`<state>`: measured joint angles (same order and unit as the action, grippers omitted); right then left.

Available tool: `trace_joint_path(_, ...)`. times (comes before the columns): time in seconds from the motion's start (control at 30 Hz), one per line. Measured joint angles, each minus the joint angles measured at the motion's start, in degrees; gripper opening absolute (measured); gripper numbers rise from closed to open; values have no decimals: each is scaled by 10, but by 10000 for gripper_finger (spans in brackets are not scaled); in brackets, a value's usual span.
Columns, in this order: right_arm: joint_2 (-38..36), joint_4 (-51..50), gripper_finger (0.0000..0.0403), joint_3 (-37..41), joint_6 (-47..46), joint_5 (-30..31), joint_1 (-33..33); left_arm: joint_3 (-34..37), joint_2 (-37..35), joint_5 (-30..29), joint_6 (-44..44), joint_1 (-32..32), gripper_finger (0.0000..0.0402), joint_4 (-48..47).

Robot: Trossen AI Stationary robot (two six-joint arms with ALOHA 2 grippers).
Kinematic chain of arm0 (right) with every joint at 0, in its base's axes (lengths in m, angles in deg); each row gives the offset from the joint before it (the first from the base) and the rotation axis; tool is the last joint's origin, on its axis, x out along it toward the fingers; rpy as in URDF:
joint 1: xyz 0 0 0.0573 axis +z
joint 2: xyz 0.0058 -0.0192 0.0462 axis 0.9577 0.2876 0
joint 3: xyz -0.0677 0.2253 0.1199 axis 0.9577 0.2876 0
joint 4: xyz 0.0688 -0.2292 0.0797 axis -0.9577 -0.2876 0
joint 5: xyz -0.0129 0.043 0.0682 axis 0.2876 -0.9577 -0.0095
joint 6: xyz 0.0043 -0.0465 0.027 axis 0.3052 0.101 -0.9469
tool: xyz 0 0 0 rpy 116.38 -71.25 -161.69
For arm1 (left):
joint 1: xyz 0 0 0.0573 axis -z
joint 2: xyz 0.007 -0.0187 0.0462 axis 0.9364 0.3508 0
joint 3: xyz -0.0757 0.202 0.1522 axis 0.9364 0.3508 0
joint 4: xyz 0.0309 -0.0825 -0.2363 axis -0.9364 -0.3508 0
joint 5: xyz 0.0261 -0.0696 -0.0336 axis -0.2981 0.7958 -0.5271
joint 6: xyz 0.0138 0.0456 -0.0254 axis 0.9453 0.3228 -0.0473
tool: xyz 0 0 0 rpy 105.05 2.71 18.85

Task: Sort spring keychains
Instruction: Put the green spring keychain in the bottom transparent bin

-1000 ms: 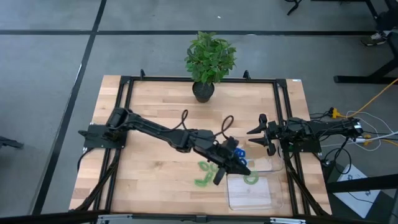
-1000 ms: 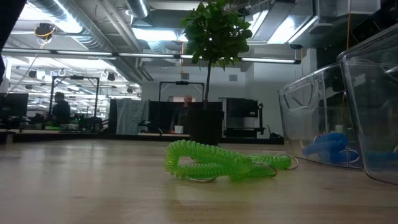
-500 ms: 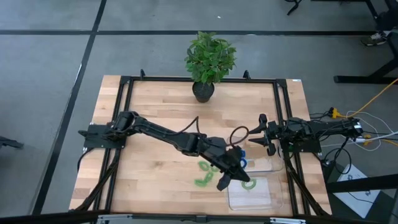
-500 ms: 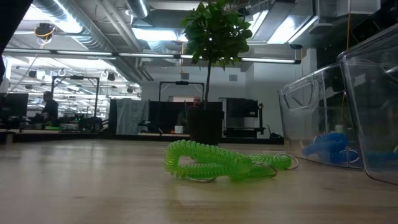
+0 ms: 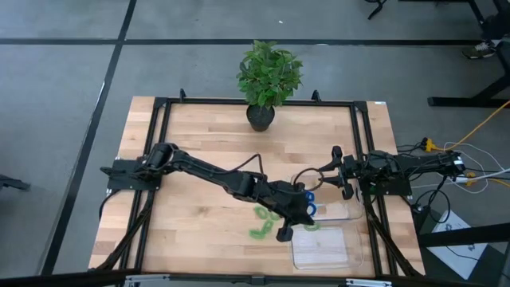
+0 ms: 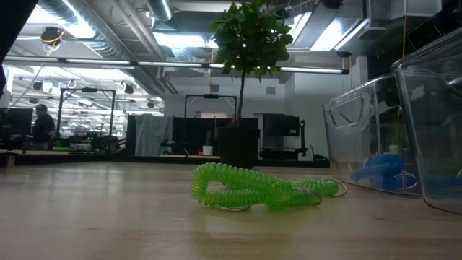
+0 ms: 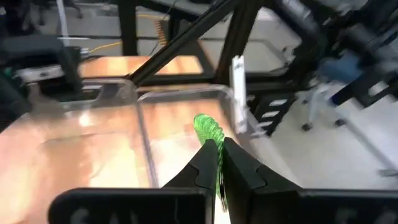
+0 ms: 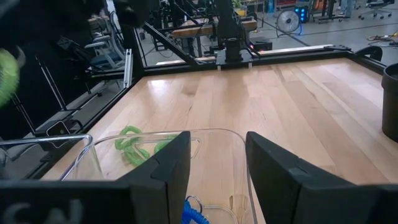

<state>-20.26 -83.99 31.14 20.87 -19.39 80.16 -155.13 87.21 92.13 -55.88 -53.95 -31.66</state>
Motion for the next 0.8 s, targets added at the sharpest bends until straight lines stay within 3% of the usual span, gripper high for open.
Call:
trace_joint_path(0.4,0,0,154,0,0,0,0,1,26,-27,67,2,8,3)
trace_joint_path(0.8,0,0,154,0,0,0,0,1,26,34,93,8,27,-11)
